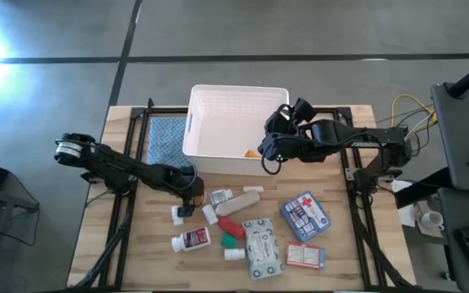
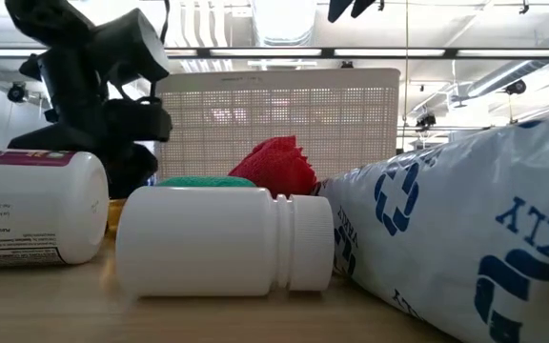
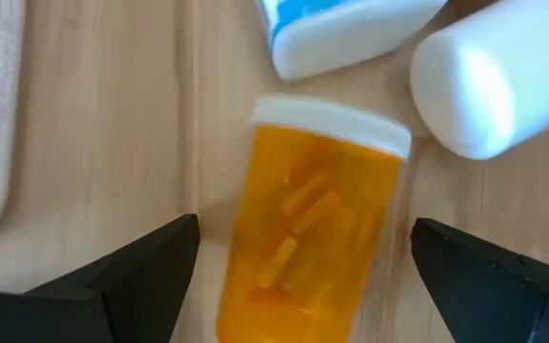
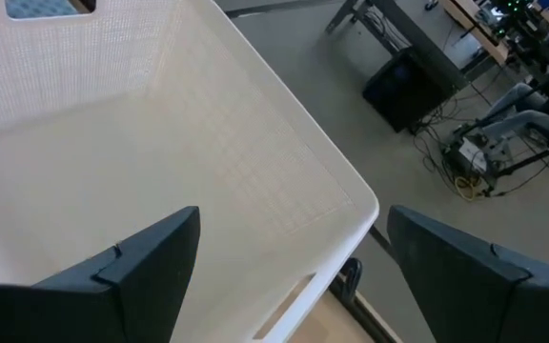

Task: Pick & place medical supplies in basket/bin
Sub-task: Put the orange pill bottle into the white container

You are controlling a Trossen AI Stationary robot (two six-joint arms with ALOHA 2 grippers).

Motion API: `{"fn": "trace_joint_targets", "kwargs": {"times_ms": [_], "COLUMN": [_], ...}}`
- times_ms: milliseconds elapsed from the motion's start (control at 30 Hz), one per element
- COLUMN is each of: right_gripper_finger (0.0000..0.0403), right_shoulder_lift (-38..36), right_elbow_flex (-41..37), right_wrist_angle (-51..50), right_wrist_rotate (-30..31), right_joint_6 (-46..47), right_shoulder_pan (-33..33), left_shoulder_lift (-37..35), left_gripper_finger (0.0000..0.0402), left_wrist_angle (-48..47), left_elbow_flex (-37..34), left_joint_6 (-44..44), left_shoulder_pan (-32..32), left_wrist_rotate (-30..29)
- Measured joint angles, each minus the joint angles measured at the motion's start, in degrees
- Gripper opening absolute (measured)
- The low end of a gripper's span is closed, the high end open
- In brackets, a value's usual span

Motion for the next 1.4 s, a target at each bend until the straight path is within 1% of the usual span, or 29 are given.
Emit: {"fn": "trace_joint_targets", "kwargs": {"times_ms": [333, 433, 533, 800, 1067, 1167, 1400], "right_gripper_finger": [0.0327, 0.0327, 0.0327, 0.0327, 0.0327, 0.0327, 0.0327], "right_shoulder_lift": [-0.09, -0.09, -0.09, -0.09, -0.09, -0.09, -0.09], "right_elbow_flex": [0.00, 0.00, 0.00, 0.00, 0.00, 0.00, 0.00], "right_wrist_angle": [0.06, 0.07, 0.07, 0.17, 0.28, 0.28, 0.30], "right_wrist_rotate": [-0.02, -0.02, -0.04, -0.04, -0.07, -0.07, -0.07], "right_joint_6": [0.00, 0.00, 0.00, 0.00, 0.00, 0.00, -0.04], "right_shoulder_pan": [0.00, 0.00, 0.00, 0.00, 0.00, 0.00, 0.00], "left_shoulder_lift": [-0.09, -0.09, -0.09, -0.13, -0.09, -0.09, -0.09], "left_gripper_finger": [0.0358, 0.0350, 0.0330, 0.0251, 0.0191, 0.0180, 0.0176], "left_wrist_angle": [-2.95, -3.00, -3.08, -3.17, 0.60, 1.57, 2.60], "left_elbow_flex": [0.21, 0.20, 0.20, 0.15, 0.07, 0.07, 0.48], "left_joint_6": [-1.50, -1.52, -1.52, -1.60, -2.58, -4.15, -6.20], "left_shoulder_pan": [-0.42, -0.42, -0.41, -0.39, -0.42, -0.42, -0.42], "left_wrist_rotate": [-0.18, -0.47, -0.58, -1.98, -1.57, -1.10, -1.21]}}
